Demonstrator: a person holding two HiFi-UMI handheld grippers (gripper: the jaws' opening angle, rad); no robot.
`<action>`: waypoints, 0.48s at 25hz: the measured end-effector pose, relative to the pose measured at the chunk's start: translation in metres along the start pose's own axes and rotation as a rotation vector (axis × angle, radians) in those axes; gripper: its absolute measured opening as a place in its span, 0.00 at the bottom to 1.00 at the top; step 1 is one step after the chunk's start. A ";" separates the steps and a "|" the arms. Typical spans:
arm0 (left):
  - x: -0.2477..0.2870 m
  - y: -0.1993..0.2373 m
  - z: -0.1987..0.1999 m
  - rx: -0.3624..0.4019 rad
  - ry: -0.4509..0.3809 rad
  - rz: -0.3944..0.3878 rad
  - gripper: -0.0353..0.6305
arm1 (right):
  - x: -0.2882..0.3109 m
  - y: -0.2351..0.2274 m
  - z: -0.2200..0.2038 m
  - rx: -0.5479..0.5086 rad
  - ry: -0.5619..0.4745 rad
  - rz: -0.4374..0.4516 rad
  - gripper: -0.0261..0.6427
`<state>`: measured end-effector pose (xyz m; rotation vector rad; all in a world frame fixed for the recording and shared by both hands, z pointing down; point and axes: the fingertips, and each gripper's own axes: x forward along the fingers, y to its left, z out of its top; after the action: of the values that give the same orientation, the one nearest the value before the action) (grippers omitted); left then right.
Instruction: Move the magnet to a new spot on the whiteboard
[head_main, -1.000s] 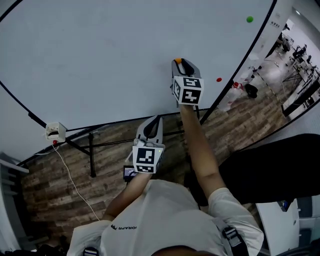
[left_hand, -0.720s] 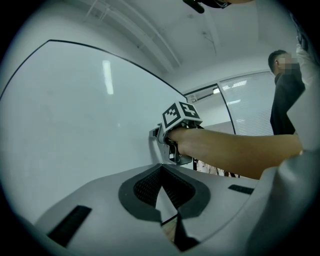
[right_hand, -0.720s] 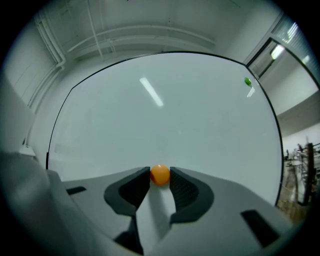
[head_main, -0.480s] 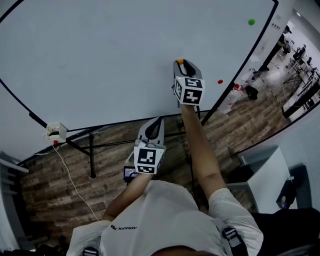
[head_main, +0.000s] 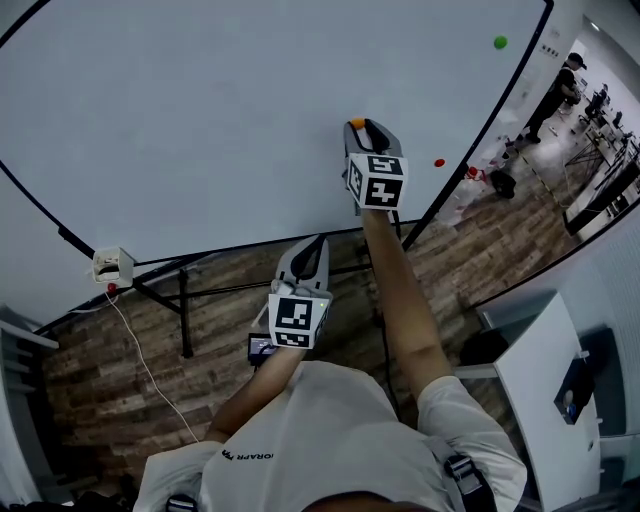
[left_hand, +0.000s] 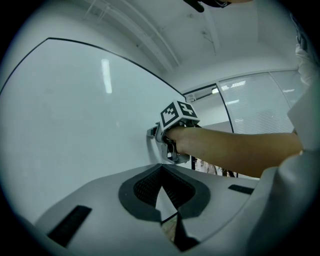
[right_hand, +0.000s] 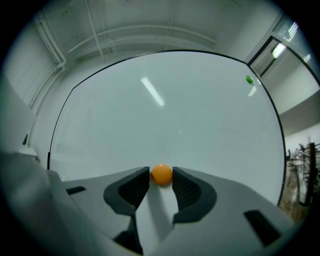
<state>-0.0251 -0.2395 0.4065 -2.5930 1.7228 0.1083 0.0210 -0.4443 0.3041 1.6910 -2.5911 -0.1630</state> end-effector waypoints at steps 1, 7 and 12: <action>0.000 0.001 0.000 0.000 0.000 0.000 0.06 | 0.000 0.001 0.000 0.001 -0.002 0.002 0.25; 0.000 0.001 -0.001 -0.001 0.003 0.001 0.06 | -0.002 0.002 0.001 0.010 -0.014 0.007 0.27; -0.002 0.001 0.000 -0.001 0.002 0.000 0.06 | -0.007 -0.001 0.003 0.013 -0.030 -0.003 0.27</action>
<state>-0.0269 -0.2386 0.4069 -2.5943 1.7242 0.1072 0.0245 -0.4376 0.3010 1.7098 -2.6162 -0.1735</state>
